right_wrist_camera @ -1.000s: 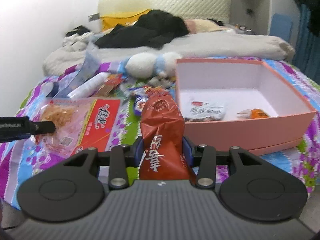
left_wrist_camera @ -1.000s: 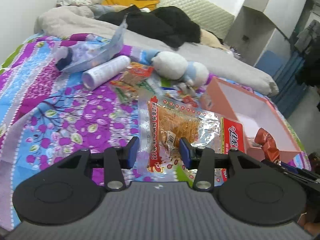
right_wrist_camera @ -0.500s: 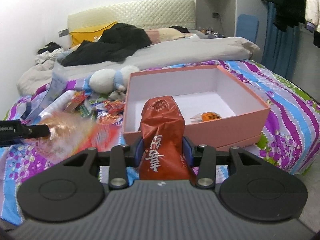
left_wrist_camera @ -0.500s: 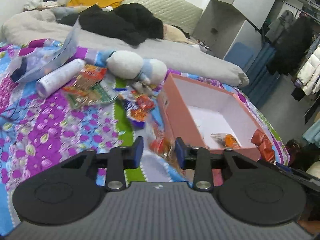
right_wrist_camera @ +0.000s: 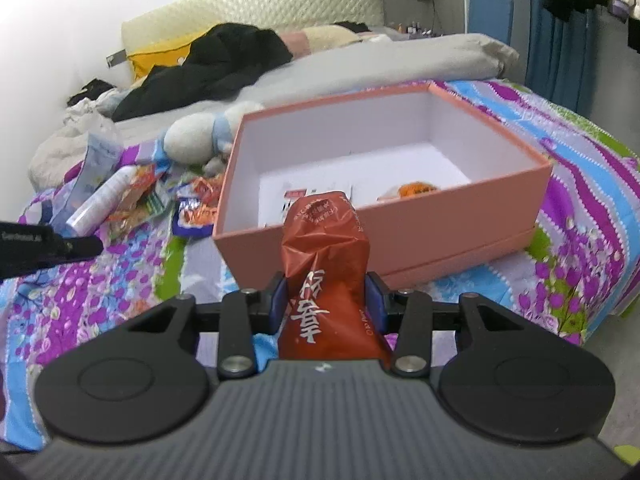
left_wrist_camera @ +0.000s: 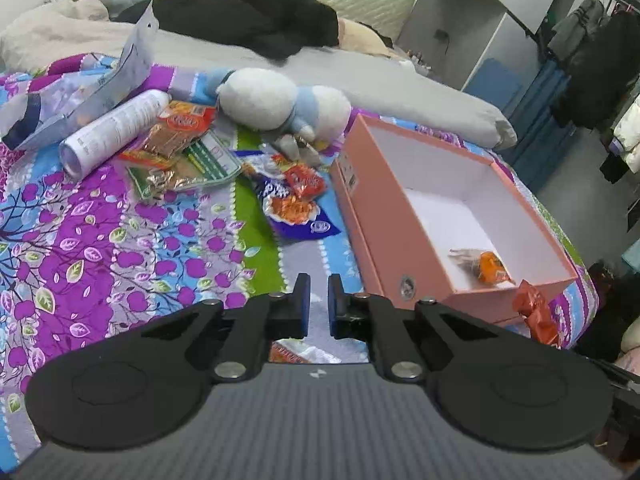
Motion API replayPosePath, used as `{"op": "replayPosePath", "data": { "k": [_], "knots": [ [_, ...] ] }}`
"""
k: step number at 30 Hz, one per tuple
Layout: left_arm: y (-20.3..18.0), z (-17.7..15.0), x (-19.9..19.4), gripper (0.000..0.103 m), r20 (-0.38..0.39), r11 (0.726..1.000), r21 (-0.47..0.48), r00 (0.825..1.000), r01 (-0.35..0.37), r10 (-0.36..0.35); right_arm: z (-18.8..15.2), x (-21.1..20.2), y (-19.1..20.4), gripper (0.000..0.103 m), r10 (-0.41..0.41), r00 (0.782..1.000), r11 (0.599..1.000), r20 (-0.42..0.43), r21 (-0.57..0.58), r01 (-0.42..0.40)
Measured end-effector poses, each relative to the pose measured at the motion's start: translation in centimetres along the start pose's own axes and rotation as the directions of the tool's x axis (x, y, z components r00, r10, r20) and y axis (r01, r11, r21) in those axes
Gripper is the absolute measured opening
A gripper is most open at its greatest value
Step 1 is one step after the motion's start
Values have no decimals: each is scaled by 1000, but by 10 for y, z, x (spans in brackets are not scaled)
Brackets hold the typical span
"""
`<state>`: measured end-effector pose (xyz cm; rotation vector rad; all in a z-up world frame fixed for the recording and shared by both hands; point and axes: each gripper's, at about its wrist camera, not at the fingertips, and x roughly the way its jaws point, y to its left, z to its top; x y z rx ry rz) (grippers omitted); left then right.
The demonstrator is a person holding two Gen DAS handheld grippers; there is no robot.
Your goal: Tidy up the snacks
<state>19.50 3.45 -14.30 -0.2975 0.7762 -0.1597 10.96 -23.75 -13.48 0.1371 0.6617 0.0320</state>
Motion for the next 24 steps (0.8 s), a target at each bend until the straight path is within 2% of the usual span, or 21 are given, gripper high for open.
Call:
{"op": "replayPosePath", "data": {
  "k": [6,8,10,13,15,20,24],
  "knots": [
    [15,-15,11,14,-82,998,55,997,-4,9,-8,5,6,44,17,999,1000,-27,-17,-18],
    [21,-22,22,31,-124,997,80,992,-7,16,-10,6,8,44,22,999,1000,-34,-20,-22],
    [26,-28,32,72,-163,994,107,986,-11,29,-13,8,9,44,26,999,999,-44,-24,-27],
    [28,-34,45,92,-212,983,180,977,21,19,-17,10,11,45,31,998,999,-57,-34,-33],
    [25,-38,55,100,-243,966,257,969,20,45,-19,10,12,45,33,997,999,-63,-36,-36],
    [13,-51,76,101,-348,907,414,934,82,74,-22,11,14,45,32,997,999,-70,-39,-35],
    [4,-59,87,102,-344,866,496,931,69,123,-22,12,14,45,28,997,999,-72,-39,-31]
  ]
}}
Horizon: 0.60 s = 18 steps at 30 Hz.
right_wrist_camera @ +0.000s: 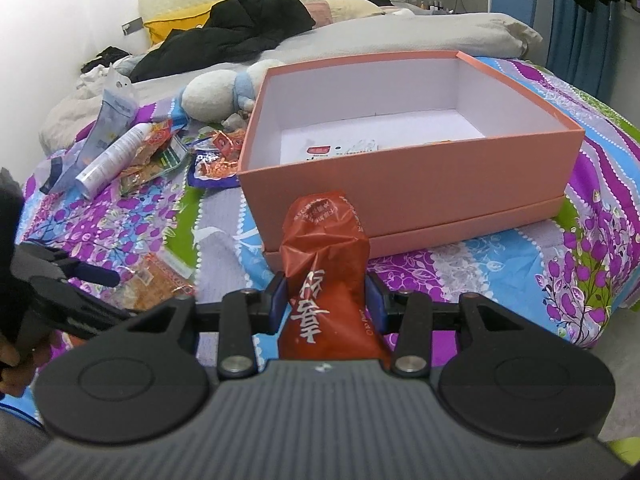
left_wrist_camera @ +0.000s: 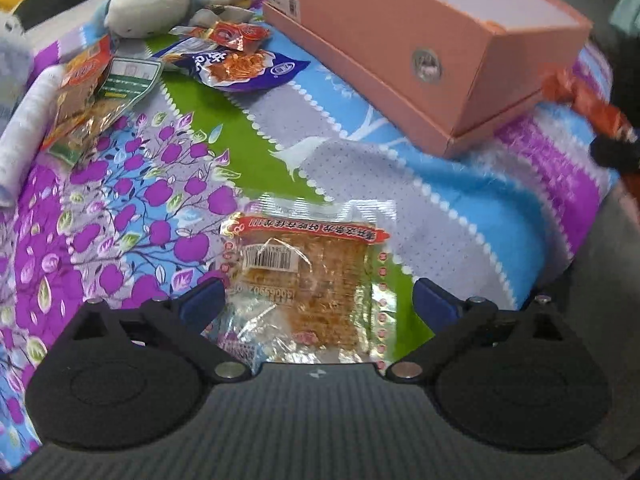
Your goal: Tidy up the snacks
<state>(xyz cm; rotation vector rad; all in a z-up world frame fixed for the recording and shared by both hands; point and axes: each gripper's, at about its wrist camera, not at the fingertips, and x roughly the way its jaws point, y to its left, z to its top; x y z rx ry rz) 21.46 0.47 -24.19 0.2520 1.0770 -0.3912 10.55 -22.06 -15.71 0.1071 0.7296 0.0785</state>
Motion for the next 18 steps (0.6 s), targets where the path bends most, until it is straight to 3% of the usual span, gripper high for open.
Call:
{"op": "replayPosePath", "data": {
  "k": [6,15,18],
  "knots": [
    [4,6,20,103,-26,999,28,999,-35,36,-2,2,-2,45,-2,1000,1000,-5,4,2],
    [18,3,23,103,13,999,-35,1000,16,-16,-4,5,-2,45,10,1000,1000,-17,3,-10],
    [14,4,20,94,25,999,-50,1000,-3,5,-5,6,-1,45,11,1000,1000,-18,4,-11]
  ]
}}
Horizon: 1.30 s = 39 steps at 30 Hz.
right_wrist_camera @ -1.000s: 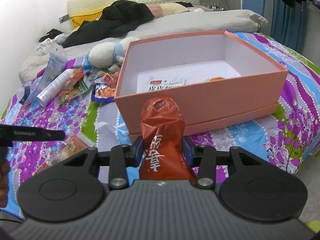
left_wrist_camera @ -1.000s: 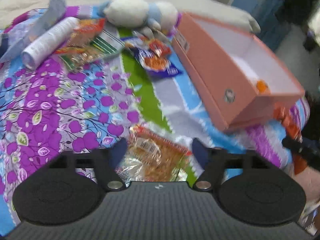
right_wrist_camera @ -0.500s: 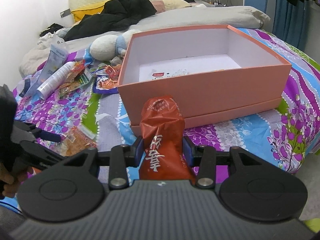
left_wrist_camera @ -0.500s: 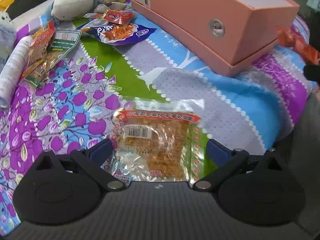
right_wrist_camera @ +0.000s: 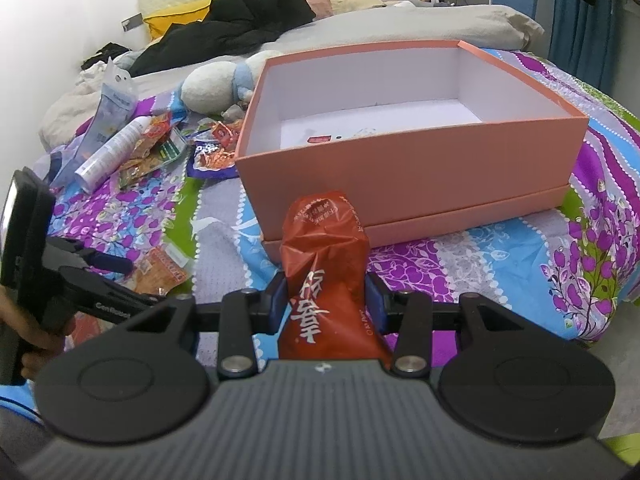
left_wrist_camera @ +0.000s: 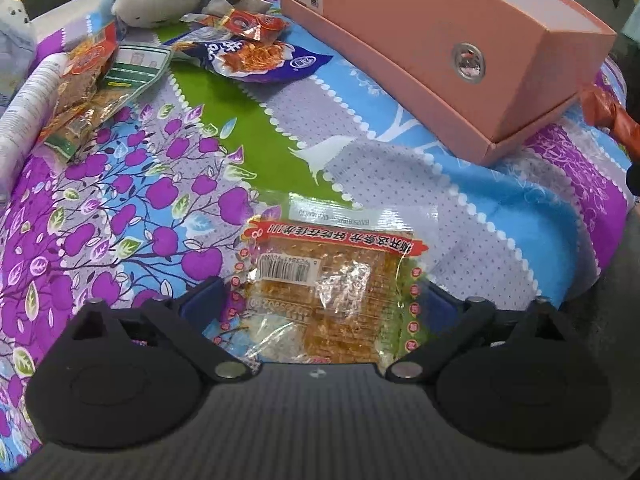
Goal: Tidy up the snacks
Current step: 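Carry the squid packet with the left tool while the right tool carries the red packet over the box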
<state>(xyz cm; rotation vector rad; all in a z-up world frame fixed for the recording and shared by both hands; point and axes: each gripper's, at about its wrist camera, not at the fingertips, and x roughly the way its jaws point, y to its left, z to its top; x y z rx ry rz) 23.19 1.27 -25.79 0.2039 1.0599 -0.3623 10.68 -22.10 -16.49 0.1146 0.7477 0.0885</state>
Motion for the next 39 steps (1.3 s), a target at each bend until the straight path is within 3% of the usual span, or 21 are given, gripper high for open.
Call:
{"op": "replayPosePath", "data": {
  "k": [7,10,15,21,33,39],
  "knots": [
    [0,0,-11,61,21,999,-37,1000,-15,16,2,-1,0,45,0,1000,1000,8,-3,0],
    [1,1,-17,54,25,998,-65,1000,-13,14,2,-3,2,45,1,1000,1000,12,-6,-1],
    [-1,0,-33,52,45,994,-108,999,-7,12,6,-10,4,45,1,1000,1000,30,-13,-1],
    [-6,9,-72,52,122,985,-171,992,13,8,14,-18,8,45,1,998,1000,59,-25,1],
    [-25,32,-139,52,272,965,-254,962,64,8,23,-37,18,45,7,994,999,107,-51,-2],
    [-38,51,-155,52,323,961,-257,946,101,-13,34,-41,13,45,-5,990,999,141,-43,12]
  ]
}}
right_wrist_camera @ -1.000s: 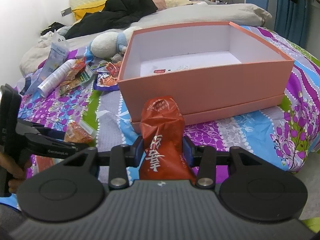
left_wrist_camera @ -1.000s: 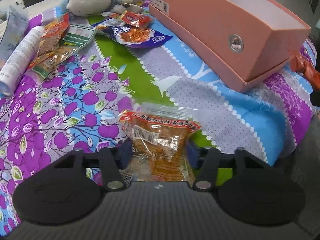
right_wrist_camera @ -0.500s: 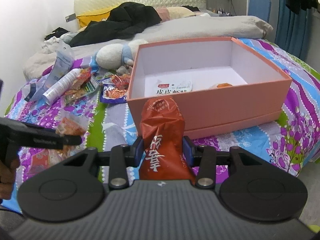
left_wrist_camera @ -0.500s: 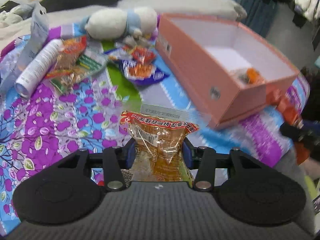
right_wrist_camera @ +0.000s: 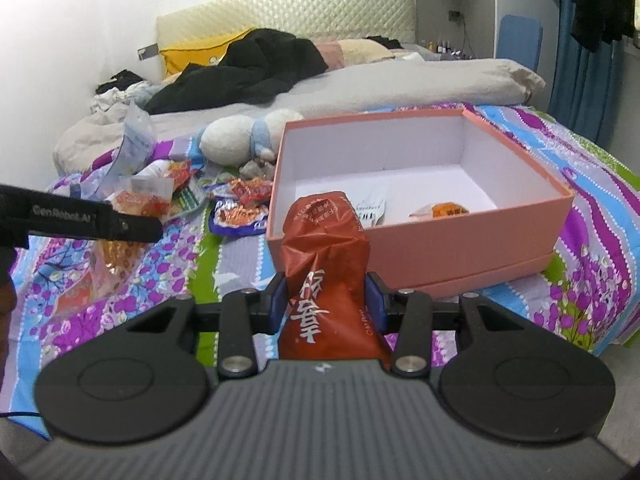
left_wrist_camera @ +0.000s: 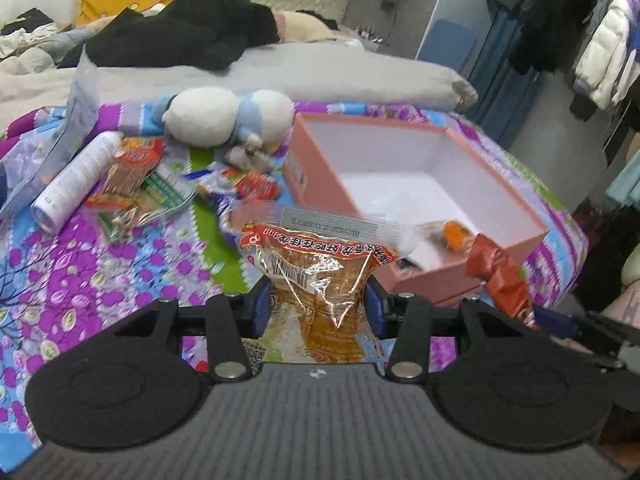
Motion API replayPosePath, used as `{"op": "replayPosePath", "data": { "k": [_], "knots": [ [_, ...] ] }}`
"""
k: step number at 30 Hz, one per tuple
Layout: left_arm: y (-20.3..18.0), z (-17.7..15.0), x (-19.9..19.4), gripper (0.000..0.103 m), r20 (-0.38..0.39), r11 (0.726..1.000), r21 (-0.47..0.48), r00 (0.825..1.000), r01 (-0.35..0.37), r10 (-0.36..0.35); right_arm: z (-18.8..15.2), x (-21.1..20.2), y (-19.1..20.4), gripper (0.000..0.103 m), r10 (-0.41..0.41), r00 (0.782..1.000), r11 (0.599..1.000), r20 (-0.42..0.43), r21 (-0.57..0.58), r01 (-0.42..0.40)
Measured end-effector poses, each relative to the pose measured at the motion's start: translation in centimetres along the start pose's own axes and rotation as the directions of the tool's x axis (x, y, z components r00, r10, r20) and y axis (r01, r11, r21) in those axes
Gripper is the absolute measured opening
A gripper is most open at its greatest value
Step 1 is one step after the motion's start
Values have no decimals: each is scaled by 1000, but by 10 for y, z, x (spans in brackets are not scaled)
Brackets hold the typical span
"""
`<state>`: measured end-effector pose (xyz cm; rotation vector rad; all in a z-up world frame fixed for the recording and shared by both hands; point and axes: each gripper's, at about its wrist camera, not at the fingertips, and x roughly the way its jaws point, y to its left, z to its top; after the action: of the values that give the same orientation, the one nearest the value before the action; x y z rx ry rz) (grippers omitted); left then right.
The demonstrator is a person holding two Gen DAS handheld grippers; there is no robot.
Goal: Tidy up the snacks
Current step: 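Carry the squid packet with the left tool while the right tool carries the red packet over the box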
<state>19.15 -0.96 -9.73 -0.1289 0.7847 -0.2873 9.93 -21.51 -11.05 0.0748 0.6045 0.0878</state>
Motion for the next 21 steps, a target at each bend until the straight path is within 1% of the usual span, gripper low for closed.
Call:
{"op": "replayPosePath", "data": {
  "k": [3,7,10,12,13,14,15,17,19,21],
  "knots": [
    [-14,17,5,52,23,999,5,999,36,-36,11,1,-4,45,-15,1000,1000,25,7,15],
    [-33,45,17,52,51,997,15,996,75,-76,36,5,-13,45,-48,995,999,82,-6,49],
    [-45,71,29,52,57,994,-2,992,110,-110,58,12,-18,45,-77,990,996,121,-43,82],
    [-53,88,36,52,50,990,-24,989,142,-140,71,18,-24,45,-74,988,996,133,-45,81],
    [-59,97,40,52,53,987,-22,986,158,-156,79,22,-29,45,-70,988,997,134,-32,75],
    [-63,104,44,52,52,988,-18,987,154,-153,85,25,-34,45,-64,989,997,135,-22,68],
    [-68,112,49,52,43,989,-23,988,148,-147,93,31,-39,45,-57,990,998,130,-19,60],
    [-76,125,61,52,21,985,-29,985,172,-171,103,42,-47,45,-63,992,998,112,-12,65],
    [-83,137,76,52,0,987,-24,988,157,-157,114,55,-58,45,-56,995,998,85,8,55],
    [-87,146,92,52,-25,990,-24,990,138,-138,123,67,-69,45,-26,999,999,34,47,25]
  ]
}}
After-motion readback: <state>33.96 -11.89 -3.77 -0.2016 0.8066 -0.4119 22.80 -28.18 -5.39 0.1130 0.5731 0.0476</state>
